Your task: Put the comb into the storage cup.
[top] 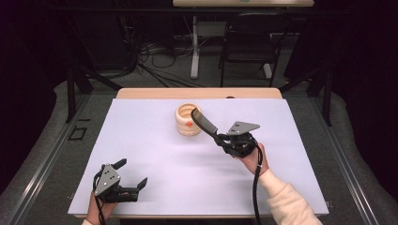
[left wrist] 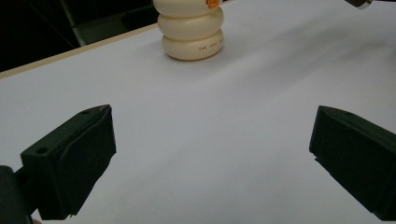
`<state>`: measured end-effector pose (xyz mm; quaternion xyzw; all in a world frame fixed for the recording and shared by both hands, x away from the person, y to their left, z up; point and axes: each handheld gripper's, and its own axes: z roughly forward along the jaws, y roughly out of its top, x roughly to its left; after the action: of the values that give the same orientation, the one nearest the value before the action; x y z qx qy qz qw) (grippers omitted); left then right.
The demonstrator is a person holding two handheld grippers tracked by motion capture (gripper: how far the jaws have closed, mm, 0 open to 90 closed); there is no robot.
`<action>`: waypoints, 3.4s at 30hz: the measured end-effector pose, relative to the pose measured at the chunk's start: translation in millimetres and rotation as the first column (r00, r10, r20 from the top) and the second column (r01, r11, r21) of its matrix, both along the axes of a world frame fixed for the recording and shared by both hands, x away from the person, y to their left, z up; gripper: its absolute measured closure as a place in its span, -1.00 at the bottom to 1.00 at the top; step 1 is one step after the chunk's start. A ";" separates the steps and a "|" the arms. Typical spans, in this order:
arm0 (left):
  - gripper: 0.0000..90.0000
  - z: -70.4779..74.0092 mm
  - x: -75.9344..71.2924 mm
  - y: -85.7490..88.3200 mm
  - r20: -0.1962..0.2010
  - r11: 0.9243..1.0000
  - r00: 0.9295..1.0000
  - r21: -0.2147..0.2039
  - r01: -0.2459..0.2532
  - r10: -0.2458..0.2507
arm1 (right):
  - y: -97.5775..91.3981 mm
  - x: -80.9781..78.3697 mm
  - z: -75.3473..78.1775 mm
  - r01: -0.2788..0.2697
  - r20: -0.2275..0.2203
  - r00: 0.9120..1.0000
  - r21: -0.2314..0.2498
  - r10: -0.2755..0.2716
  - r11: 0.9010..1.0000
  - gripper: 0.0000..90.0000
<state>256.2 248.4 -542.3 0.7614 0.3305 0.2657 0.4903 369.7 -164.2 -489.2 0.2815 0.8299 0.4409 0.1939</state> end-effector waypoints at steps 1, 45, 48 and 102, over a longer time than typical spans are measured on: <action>-0.99 0.0 0.1 0.0 0.000 1.000 1.000 0.000 -0.001 0.001 | 0.7 0.2 -0.2 0.003 0.005 1.000 -0.001 -0.003 1.000 0.61; -0.99 1.0 -0.3 0.2 0.009 1.000 1.000 -0.012 0.001 -0.001 | 34.9 21.5 14.8 -0.014 0.173 0.985 0.083 -0.001 0.996 0.60; -0.99 1.6 -0.6 1.0 0.020 1.000 1.000 -0.013 -0.002 0.002 | 35.4 24.6 14.2 -0.015 0.171 0.985 0.101 -0.003 0.995 0.60; -0.99 1.3 -0.4 -0.1 0.014 1.000 1.000 -0.025 0.010 -0.010 | 78.0 75.7 29.0 -0.031 0.278 0.960 0.245 -0.040 0.969 0.60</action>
<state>255.8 248.4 -541.1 0.7550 0.3266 0.2642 0.5034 445.4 -86.2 -460.2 0.2400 0.7321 0.5756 0.2741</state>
